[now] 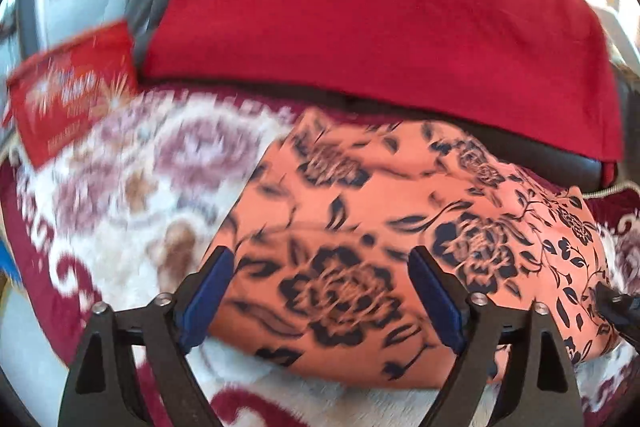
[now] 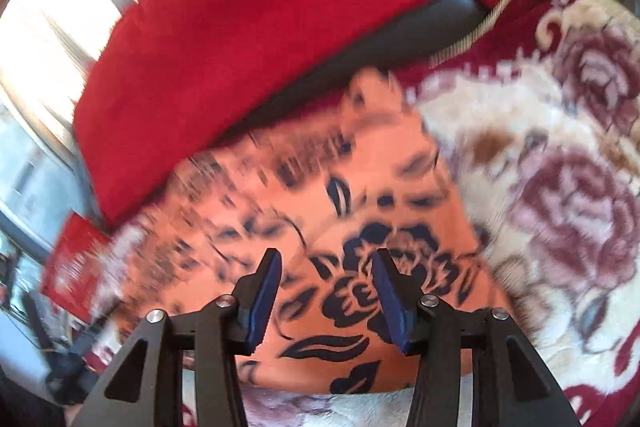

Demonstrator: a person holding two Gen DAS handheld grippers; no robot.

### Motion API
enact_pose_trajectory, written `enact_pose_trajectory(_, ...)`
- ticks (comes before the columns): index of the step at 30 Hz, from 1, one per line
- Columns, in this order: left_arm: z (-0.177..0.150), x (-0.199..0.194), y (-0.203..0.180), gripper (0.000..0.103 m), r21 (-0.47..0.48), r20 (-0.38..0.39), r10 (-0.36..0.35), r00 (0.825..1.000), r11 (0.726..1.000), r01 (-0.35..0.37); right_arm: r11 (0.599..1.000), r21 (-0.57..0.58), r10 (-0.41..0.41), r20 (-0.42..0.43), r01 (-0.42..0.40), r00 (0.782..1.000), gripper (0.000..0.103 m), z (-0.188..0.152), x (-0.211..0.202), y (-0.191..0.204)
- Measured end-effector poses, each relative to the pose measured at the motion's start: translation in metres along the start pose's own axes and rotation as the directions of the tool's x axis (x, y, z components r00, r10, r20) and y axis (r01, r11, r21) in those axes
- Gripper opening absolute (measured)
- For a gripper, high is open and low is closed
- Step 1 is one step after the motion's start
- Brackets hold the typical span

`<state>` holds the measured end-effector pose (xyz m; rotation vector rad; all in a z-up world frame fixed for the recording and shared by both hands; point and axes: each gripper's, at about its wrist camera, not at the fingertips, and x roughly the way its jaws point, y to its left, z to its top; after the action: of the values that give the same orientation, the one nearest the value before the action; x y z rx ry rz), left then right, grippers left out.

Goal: Fold small clothes
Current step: 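Press and smooth the folded shirt flat with both open grippers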

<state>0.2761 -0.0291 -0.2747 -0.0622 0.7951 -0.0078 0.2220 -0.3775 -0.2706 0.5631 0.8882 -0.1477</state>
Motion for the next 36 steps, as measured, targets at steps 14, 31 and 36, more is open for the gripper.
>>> enact_pose_trajectory(14,-0.015,0.048,-0.021,0.103,0.031,-0.129,-0.027,0.991,0.999,0.031,0.965,-0.212,-0.157,0.007,0.155,0.988,0.068,-0.007,0.026,0.037)
enact_pose_trajectory(31,-0.012,-0.009,-0.031,0.103,0.141,0.051,0.035,0.998,0.989,-0.042,0.912,-0.312,-0.253,0.081,0.265,0.964,0.08,-0.02,0.032,0.058)
enact_pose_trajectory(36,-0.01,-0.01,-0.043,0.103,0.186,0.044,0.059,0.997,0.98,-0.066,0.922,-0.315,-0.218,0.056,0.224,0.974,0.087,-0.018,0.034,0.057)
